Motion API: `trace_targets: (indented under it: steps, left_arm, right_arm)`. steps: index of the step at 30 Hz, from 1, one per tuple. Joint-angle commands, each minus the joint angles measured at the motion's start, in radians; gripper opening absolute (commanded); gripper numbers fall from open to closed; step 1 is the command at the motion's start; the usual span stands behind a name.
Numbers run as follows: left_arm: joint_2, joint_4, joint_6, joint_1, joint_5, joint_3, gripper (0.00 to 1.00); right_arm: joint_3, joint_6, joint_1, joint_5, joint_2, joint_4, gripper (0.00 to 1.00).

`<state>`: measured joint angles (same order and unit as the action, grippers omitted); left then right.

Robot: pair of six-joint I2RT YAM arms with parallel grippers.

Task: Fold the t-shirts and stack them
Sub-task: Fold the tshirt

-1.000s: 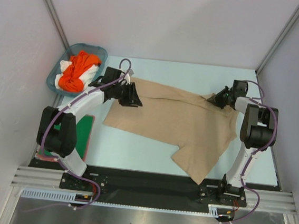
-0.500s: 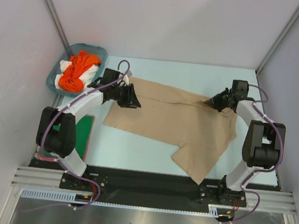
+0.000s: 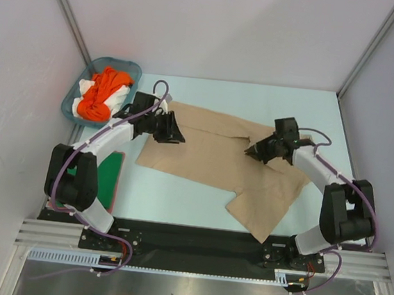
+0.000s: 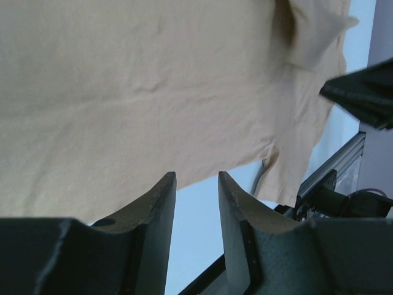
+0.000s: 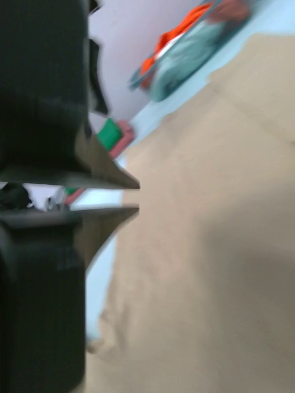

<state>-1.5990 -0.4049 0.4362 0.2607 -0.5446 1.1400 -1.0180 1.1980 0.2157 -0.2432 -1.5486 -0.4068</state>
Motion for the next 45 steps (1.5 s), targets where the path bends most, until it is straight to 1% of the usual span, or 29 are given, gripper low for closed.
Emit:
trace_targets:
  steps: [1,2,3,5,6,7,8,9,10,11,12,13,14,16,17,18,20,22,23,25,26,28,33,38,45]
  left_arm:
    - [0.048,0.061,0.032,-0.006,-0.054,-0.038,0.40]
    - [0.048,0.093,0.036,-0.005,-0.066,-0.045,0.42]
    - [0.048,0.106,0.041,0.006,-0.074,-0.051,0.44]
    - [0.042,0.118,0.041,0.024,-0.069,-0.042,0.49]
    - [0.036,0.126,0.038,0.052,-0.068,-0.030,0.50]
    - [0.031,0.138,0.042,0.067,-0.072,-0.026,0.51]
    - [0.027,0.156,0.050,0.086,-0.071,-0.025,0.52]
    - [0.018,0.217,0.080,0.127,-0.071,-0.028,0.52]
    - [0.007,0.251,0.104,0.149,-0.074,-0.029,0.51]
    - [-0.005,0.296,0.133,0.191,-0.089,-0.028,0.49]
    - [-0.024,0.386,0.194,0.213,-0.095,-0.023,0.47]
    - [-0.057,0.437,0.220,0.236,-0.092,-0.020,0.43]
    - [-0.081,0.474,0.240,0.282,-0.077,-0.014,0.41]
    - [-0.151,0.546,0.256,0.327,-0.045,0.018,0.40]
    - [-0.176,0.551,0.253,0.369,-0.017,0.036,0.39]
    - [-0.200,0.564,0.262,0.388,0.035,0.064,0.39]
    - [-0.272,0.623,0.292,0.431,0.089,0.078,0.39]
    - [-0.317,0.670,0.346,0.451,0.158,0.098,0.41]
    - [-0.353,0.682,0.354,0.465,0.190,0.107,0.43]
    - [-0.381,0.705,0.349,0.476,0.259,0.139,0.43]
    - [-0.419,0.706,0.345,0.482,0.274,0.156,0.42]
    - [-0.461,0.701,0.335,0.483,0.288,0.216,0.40]
    - [-0.561,0.672,0.277,0.485,0.308,0.315,0.40]
    - [-0.618,0.626,0.280,0.485,0.299,0.371,0.42]
    - [-0.670,0.551,0.246,0.486,0.288,0.411,0.43]
  right_arm:
    - [0.102,0.129,0.085,-0.001,0.100,0.035,0.27]
    - [0.116,0.089,0.076,-0.036,0.111,0.043,0.51]
    - [0.116,-0.007,0.030,-0.047,0.119,0.028,0.60]
    - [0.093,-0.137,-0.028,-0.082,0.150,-0.019,0.68]
    - [0.072,-0.191,-0.057,-0.067,0.163,-0.109,0.69]
    - [0.034,-0.313,-0.120,-0.044,0.186,-0.136,0.70]
    - [0.024,-0.366,-0.149,-0.048,0.196,-0.144,0.68]
    - [0.010,-0.423,-0.177,-0.039,0.202,-0.189,0.67]
    - [-0.025,-0.507,-0.214,0.011,0.200,-0.222,0.64]
    - [-0.030,-0.559,-0.248,0.028,0.196,-0.240,0.55]
    - [-0.031,-0.602,-0.266,0.031,0.188,-0.253,0.52]
    - [-0.039,-0.679,-0.301,0.047,0.173,-0.271,0.44]
    - [-0.036,-0.710,-0.317,0.059,0.150,-0.282,0.38]
    - [-0.016,-0.756,-0.349,0.029,0.137,-0.253,0.38]
    - [0.005,-0.771,-0.373,0.025,0.134,-0.239,0.37]
    - [0.013,-0.775,-0.380,0.024,0.130,-0.212,0.38]
    - [0.042,-0.785,-0.403,0.004,0.117,-0.184,0.39]
    - [0.064,-0.793,-0.421,-0.023,0.091,-0.165,0.41]
    - [0.073,-0.802,-0.433,-0.040,0.085,-0.158,0.42]
    - [0.099,-0.830,-0.440,-0.053,0.067,-0.136,0.45]
    - [0.107,-0.840,-0.443,-0.065,0.064,-0.126,0.47]
    - [0.119,-0.854,-0.450,-0.088,0.045,-0.109,0.49]
    - [0.107,-0.856,-0.453,-0.116,0.019,-0.099,0.52]
    - [0.087,-0.867,-0.460,-0.100,-0.011,-0.109,0.52]
    - [0.075,-0.833,-0.467,-0.119,-0.076,-0.061,0.52]
